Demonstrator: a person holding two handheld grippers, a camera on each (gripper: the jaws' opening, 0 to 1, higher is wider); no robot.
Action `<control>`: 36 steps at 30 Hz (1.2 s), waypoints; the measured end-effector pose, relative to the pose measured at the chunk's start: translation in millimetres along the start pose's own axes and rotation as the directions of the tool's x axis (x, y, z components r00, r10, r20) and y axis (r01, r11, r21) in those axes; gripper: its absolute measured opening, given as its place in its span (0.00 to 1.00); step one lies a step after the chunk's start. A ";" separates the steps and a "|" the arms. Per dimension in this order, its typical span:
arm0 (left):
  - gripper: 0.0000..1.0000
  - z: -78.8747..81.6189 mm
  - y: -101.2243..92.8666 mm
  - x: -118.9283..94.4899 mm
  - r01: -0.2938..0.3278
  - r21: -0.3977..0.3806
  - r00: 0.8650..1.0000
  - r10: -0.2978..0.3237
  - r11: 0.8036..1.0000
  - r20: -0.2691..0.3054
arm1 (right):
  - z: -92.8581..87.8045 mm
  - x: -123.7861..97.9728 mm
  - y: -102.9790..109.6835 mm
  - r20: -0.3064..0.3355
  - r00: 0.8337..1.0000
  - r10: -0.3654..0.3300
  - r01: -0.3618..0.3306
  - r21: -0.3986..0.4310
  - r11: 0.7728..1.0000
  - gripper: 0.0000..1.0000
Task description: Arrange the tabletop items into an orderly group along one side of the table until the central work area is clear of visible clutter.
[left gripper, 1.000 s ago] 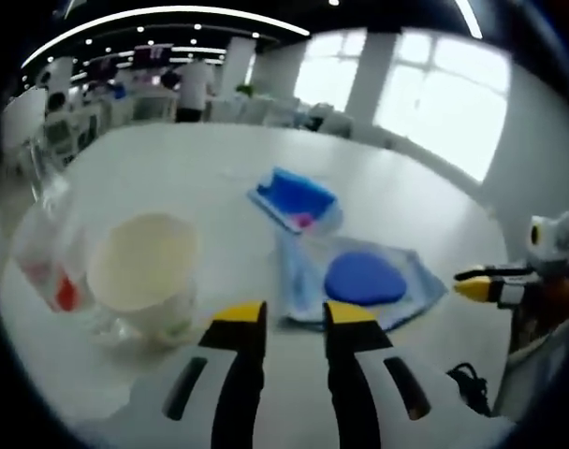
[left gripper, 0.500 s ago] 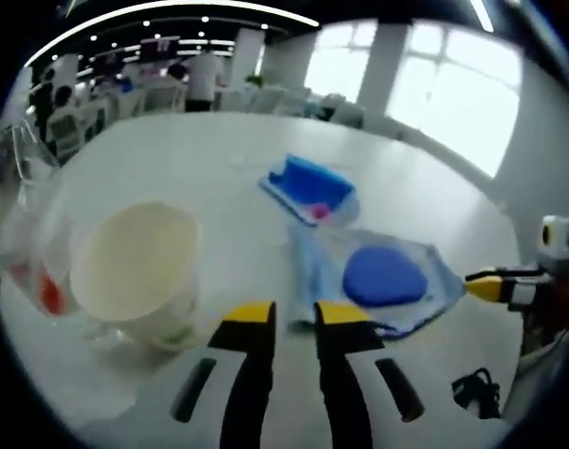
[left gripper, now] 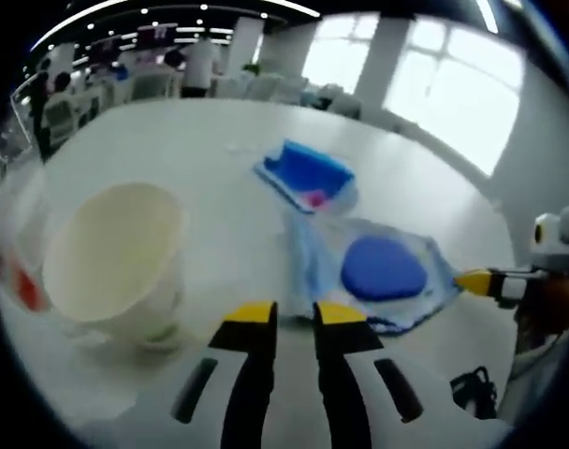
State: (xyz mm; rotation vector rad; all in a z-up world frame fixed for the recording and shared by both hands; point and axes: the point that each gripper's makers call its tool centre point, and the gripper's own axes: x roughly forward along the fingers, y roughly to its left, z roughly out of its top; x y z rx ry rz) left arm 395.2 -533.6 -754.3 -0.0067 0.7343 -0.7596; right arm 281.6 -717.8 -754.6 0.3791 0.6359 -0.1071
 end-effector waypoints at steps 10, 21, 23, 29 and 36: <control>0.14 -5.6 -7.7 8.3 0.020 -0.021 1.000 -0.020 1.000 -0.024 | -2.6 3.2 1.5 -0.016 1.000 0.005 -0.005 0.026 1.000 0.02; 0.02 -5.5 -8.2 11.6 -0.016 -0.021 0.999 0.015 1.000 -0.035 | -1.5 4.2 5.5 -0.010 1.000 0.017 -0.016 0.083 0.996 0.00; 0.01 -5.3 -10.4 9.9 -0.011 -0.014 0.999 0.011 1.000 -0.036 | -1.4 4.0 6.1 -0.009 1.000 0.020 -0.019 0.079 0.997 0.00; 0.00 -7.8 -12.7 6.2 0.009 0.001 0.999 -0.009 1.000 -0.048 | 0.4 3.0 5.9 -0.008 1.000 0.021 -0.020 0.067 0.998 0.00; 0.00 -4.9 -16.6 -3.0 0.023 0.034 0.999 -0.022 0.999 -0.034 | 2.4 -0.2 7.3 0.003 1.000 0.030 -0.030 0.059 0.998 0.00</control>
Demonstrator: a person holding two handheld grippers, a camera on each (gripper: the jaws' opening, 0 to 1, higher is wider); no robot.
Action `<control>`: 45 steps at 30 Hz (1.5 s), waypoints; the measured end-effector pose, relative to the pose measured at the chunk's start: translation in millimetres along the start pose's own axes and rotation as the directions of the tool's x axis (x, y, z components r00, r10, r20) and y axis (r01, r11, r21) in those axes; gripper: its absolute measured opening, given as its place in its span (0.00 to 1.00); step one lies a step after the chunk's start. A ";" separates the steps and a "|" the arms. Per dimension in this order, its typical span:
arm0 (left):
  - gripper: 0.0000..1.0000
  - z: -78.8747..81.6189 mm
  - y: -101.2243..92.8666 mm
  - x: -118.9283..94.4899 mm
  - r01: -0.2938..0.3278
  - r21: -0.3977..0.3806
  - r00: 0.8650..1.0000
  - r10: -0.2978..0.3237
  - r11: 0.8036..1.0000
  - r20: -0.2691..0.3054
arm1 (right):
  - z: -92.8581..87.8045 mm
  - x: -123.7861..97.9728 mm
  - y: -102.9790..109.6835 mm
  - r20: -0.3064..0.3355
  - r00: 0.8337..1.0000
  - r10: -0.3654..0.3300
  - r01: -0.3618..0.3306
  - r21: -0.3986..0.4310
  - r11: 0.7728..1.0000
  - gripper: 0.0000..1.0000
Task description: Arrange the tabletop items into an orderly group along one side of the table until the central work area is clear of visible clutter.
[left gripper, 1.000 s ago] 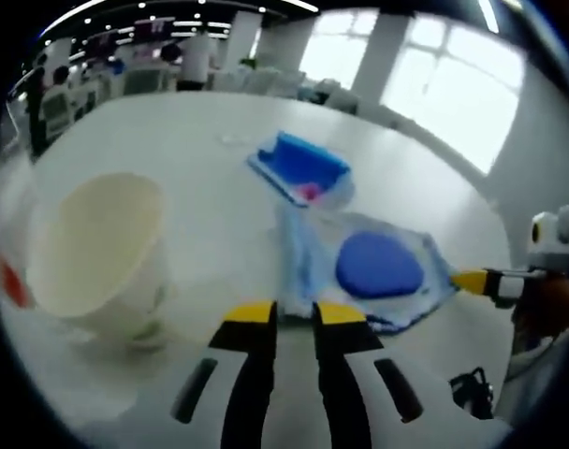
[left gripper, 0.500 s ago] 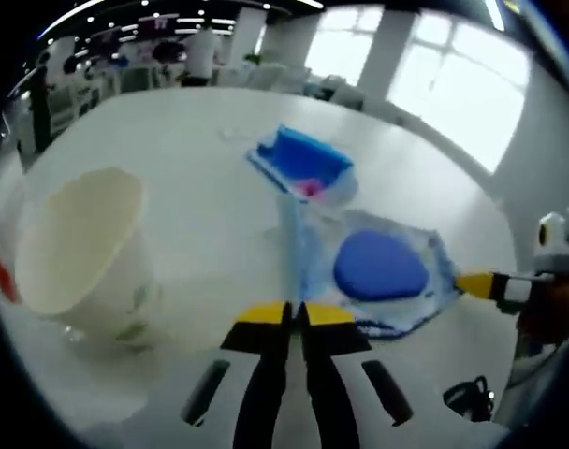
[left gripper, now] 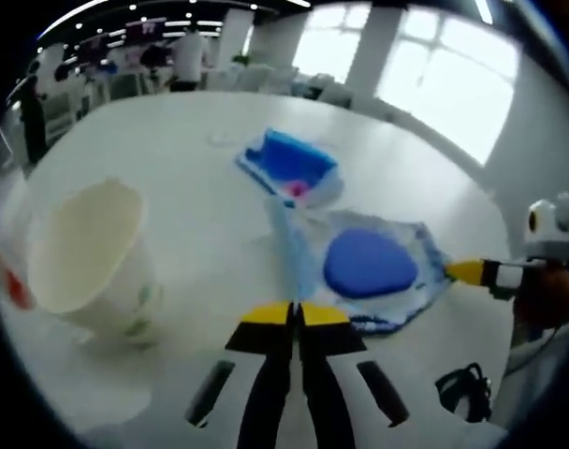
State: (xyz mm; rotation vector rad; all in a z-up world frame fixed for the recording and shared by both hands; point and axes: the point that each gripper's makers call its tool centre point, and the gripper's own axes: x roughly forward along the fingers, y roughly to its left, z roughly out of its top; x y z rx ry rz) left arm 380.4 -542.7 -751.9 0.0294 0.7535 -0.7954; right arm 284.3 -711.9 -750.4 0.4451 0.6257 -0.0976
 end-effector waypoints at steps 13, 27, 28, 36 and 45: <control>0.00 4.8 4.3 -18.9 -0.023 -0.014 0.998 0.024 1.000 0.058 | 8.5 4.9 11.6 0.006 1.000 0.019 -0.019 -0.026 0.999 0.00; 0.00 -1.5 21.8 -32.2 -0.072 -0.059 0.994 0.076 0.996 0.082 | 17.5 23.6 28.7 -0.014 0.998 0.057 -0.058 -0.075 0.996 0.00; 0.00 -1.8 23.4 -32.8 -0.075 -0.064 0.993 0.080 0.995 0.083 | 18.0 24.9 29.8 -0.016 0.998 0.059 -0.060 -0.078 0.995 0.00; 0.00 -10.2 32.3 -36.7 -0.096 -0.095 0.991 0.104 0.991 0.081 | 23.0 37.6 38.7 -0.031 0.996 0.079 -0.082 -0.105 0.991 0.00; 0.00 -11.8 41.0 -38.8 -0.114 -0.115 0.989 0.124 0.987 0.086 | 24.1 50.0 44.9 -0.051 0.995 0.091 -0.097 -0.134 0.986 0.00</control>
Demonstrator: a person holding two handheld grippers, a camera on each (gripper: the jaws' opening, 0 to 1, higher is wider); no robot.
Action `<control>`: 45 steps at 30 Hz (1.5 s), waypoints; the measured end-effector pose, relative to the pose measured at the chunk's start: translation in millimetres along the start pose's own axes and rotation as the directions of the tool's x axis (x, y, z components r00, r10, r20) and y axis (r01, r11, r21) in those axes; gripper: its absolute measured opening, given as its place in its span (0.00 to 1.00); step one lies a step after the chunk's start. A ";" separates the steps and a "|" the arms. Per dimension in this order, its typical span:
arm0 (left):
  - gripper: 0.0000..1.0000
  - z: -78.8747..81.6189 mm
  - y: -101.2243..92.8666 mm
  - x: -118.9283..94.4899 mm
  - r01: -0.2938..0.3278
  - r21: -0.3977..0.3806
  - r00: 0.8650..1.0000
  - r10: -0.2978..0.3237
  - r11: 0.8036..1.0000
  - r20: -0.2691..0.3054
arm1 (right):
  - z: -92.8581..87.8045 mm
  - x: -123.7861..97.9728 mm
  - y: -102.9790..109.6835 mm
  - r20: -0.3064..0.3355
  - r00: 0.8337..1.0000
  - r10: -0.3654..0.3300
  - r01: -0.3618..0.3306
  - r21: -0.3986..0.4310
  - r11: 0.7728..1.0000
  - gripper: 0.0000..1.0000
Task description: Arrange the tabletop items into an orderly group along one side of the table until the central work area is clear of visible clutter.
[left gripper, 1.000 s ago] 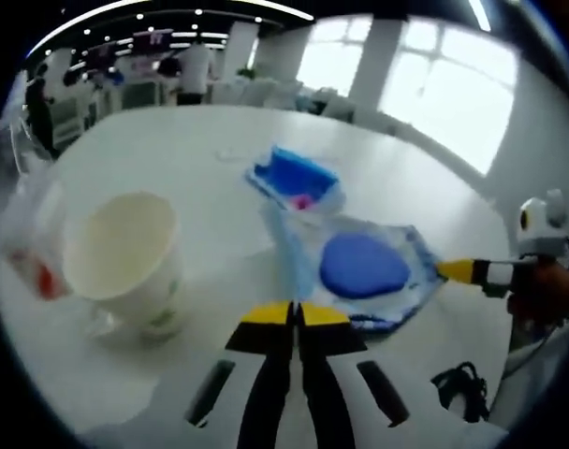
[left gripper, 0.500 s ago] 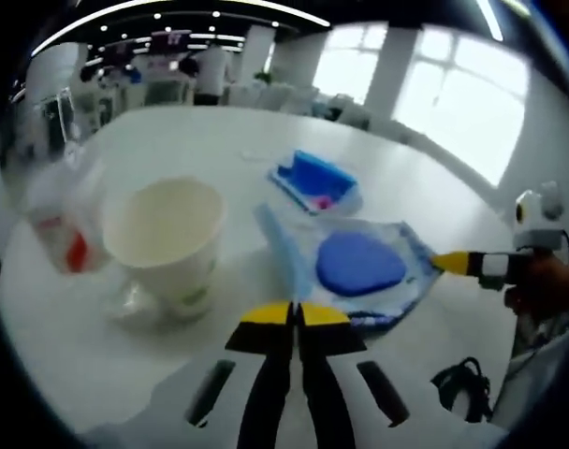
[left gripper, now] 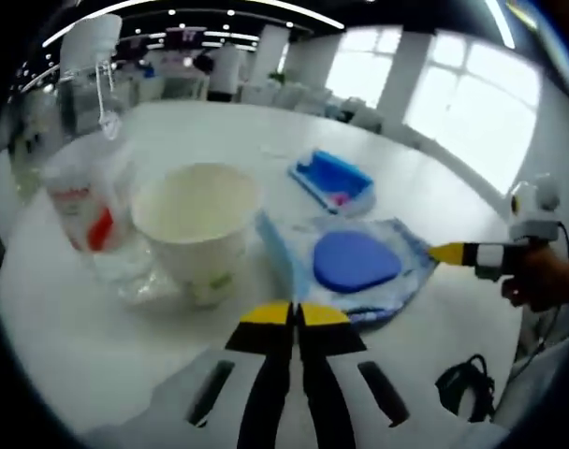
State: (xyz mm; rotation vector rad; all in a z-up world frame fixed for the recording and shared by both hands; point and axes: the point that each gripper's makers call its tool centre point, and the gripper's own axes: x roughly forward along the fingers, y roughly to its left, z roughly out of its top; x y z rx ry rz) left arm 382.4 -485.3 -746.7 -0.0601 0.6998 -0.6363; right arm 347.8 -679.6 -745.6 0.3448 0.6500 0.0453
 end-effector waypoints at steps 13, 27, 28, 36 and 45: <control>0.01 -7.3 5.6 0.5 -0.022 -0.004 1.000 0.022 1.000 -0.008 | 0.1 10.8 -0.6 -0.018 1.000 -0.011 0.010 -0.003 1.000 0.00; 0.04 -12.2 15.0 -0.6 -0.054 0.003 0.998 0.054 0.999 -0.025 | -7.3 6.6 0.9 -0.037 0.999 -0.015 0.015 -0.010 1.000 0.01; 0.05 -12.1 15.5 -0.9 -0.057 0.001 0.998 0.057 0.998 -0.026 | -7.9 6.2 0.8 -0.038 0.999 -0.014 0.014 -0.006 1.000 0.01; 0.15 -10.8 17.1 -7.8 -0.059 0.006 0.998 0.059 0.998 -0.026 | -4.8 -2.6 -6.4 -0.008 0.999 -0.037 0.036 -0.076 0.996 0.13; 0.21 -12.7 7.3 -21.1 -0.048 0.010 0.999 0.048 0.999 -0.025 | -1.7 -16.2 -4.9 0.018 1.000 -0.018 0.020 -0.083 0.996 0.19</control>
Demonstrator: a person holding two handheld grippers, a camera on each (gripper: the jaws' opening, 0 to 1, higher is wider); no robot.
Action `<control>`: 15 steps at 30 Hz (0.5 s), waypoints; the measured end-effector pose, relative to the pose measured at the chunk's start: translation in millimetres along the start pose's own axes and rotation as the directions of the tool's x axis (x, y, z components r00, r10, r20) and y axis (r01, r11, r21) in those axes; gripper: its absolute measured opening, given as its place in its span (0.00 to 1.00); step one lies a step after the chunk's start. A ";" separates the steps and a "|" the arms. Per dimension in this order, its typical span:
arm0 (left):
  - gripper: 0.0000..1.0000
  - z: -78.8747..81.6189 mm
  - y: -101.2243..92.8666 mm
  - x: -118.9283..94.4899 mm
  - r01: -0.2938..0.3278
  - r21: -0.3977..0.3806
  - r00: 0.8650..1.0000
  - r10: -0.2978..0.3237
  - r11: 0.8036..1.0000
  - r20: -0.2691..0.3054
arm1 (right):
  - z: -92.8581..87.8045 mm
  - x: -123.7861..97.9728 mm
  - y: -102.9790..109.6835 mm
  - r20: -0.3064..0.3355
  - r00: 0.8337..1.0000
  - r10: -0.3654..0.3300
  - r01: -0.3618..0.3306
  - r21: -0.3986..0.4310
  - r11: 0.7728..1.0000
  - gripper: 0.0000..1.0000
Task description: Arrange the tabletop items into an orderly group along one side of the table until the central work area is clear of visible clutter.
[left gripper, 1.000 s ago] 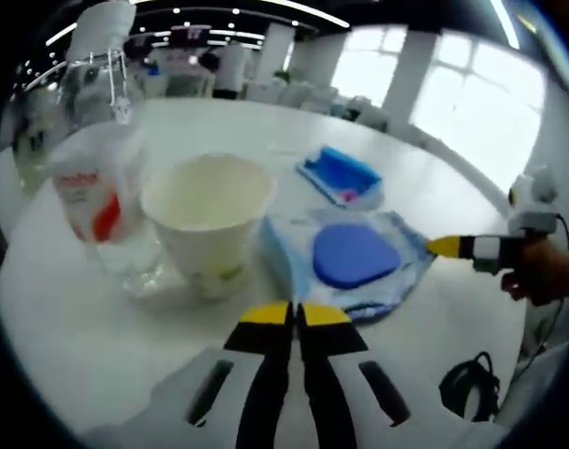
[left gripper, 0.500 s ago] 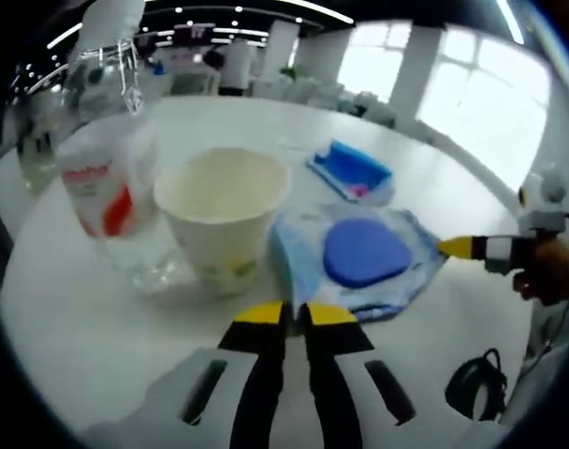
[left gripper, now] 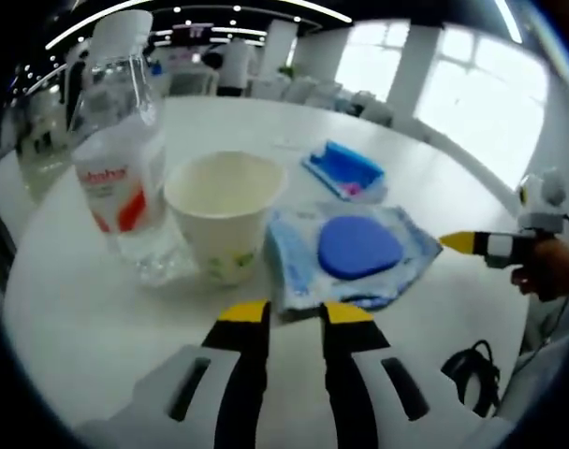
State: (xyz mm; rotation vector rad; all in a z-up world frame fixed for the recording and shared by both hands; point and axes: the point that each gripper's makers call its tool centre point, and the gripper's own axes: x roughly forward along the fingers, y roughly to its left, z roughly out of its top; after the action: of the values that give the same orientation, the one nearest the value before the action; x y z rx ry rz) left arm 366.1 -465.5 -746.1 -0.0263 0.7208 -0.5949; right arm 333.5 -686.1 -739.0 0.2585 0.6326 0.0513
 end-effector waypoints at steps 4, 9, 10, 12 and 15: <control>0.25 3.1 -9.0 -9.8 0.019 0.023 1.000 -0.019 1.000 0.024 | 1.4 -8.6 6.3 0.016 1.000 0.020 -0.020 -0.009 1.000 0.22; 0.25 11.6 -17.3 -26.5 0.022 0.063 0.997 -0.027 0.998 0.074 | 6.2 -22.4 16.5 0.045 0.998 0.047 -0.046 -0.031 0.998 0.26; 0.25 14.0 -19.5 -31.3 0.024 0.066 0.996 -0.030 0.998 0.086 | 7.9 -26.1 19.3 0.054 0.997 0.058 -0.057 -0.036 0.998 0.27; 0.25 18.0 -23.0 -38.3 0.027 0.083 0.993 -0.036 0.996 0.110 | 9.9 -31.5 23.0 0.065 0.995 0.069 -0.066 -0.048 0.997 0.30; 0.33 24.8 -17.9 -50.3 -0.041 0.167 0.989 0.017 0.985 0.146 | 12.8 -41.1 29.2 0.083 0.992 0.092 -0.086 -0.081 0.993 0.35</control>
State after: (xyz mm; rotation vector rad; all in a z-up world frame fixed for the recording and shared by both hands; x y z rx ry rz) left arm 342.7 -458.6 -692.6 0.0981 0.5277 -0.6181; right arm 308.9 -665.9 -698.0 0.2132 0.5318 0.1492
